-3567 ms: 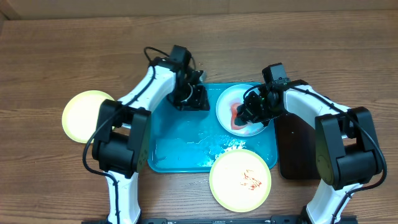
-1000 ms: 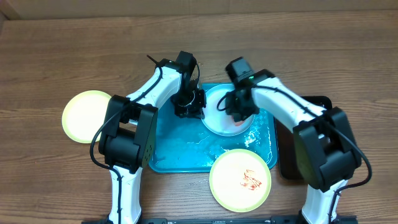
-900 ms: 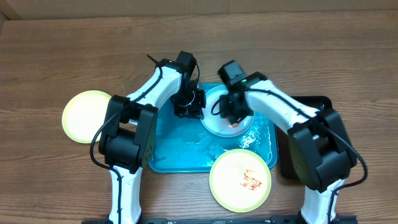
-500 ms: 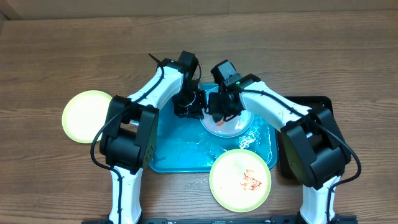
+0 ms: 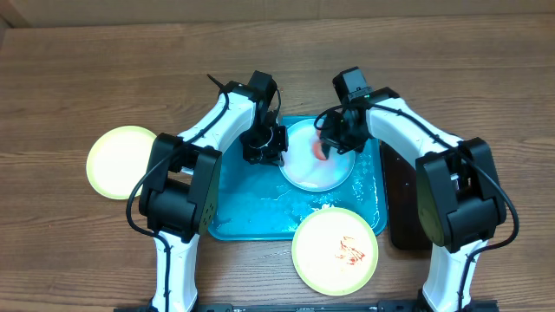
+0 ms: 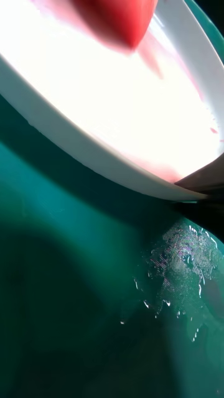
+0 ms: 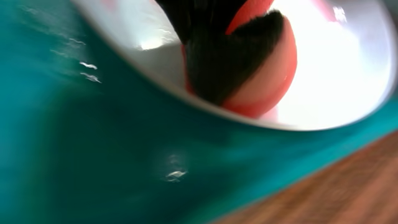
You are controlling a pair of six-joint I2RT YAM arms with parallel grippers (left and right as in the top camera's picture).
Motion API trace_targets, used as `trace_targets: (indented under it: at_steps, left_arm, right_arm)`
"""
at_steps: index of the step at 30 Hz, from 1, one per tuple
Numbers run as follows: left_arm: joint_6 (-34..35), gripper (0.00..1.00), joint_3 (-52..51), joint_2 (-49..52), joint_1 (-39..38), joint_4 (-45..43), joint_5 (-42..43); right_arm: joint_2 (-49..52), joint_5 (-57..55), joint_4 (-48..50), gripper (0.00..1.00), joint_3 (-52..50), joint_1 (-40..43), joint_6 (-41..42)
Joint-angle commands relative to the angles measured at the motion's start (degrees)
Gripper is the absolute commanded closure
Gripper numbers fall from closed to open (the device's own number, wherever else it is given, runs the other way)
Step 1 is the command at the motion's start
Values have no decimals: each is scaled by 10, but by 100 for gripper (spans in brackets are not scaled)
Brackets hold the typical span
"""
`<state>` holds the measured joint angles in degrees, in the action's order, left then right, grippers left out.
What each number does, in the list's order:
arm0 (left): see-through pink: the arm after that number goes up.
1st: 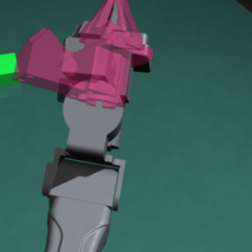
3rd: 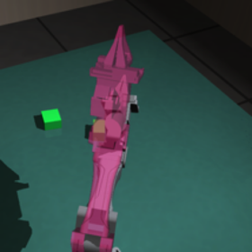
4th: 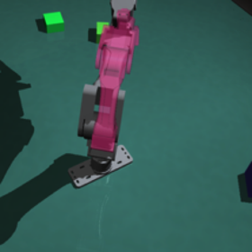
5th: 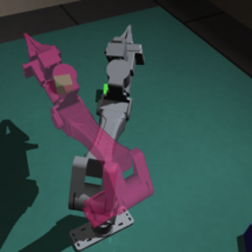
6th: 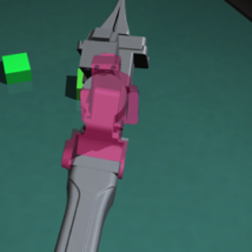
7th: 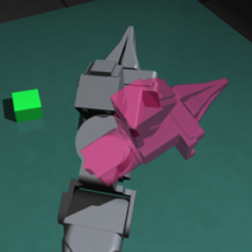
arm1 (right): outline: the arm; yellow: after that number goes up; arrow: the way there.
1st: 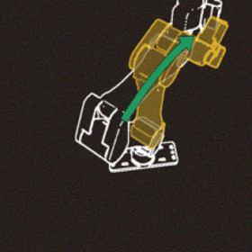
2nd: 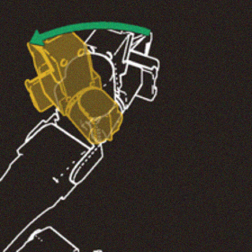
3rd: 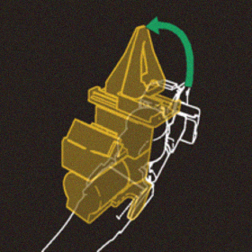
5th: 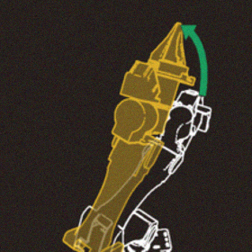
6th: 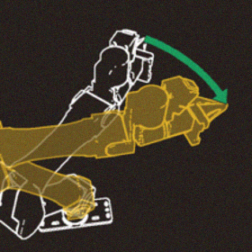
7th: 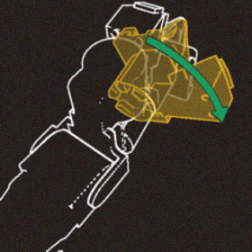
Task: Clean dirty plates on tray and stack at the side
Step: 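Continue scrubbing the light-blue plate's red sauce with the right gripper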
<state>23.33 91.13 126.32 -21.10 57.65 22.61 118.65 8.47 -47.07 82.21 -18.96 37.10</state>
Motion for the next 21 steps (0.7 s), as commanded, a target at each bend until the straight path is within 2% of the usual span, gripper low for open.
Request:
trace_targets:
  at_steps: [1, 7, 12, 21]
  left_arm:
    - [-19, 95, -20, 30, -15, 6, -69]
    - [-17, 96, -20, 30, -14, 6, -69]
    - [-17, 96, -20, 30, -14, 6, -69]
    - [-17, 96, -20, 30, -14, 6, -66]
  right_arm:
    - [14, -102, -43, 96, -13, 15, -14]
    - [14, -81, -94, 96, -13, 0, -61]
    - [14, 49, -98, 96, -13, -38, -143]
    - [14, 183, -28, 96, -13, -136, -137]
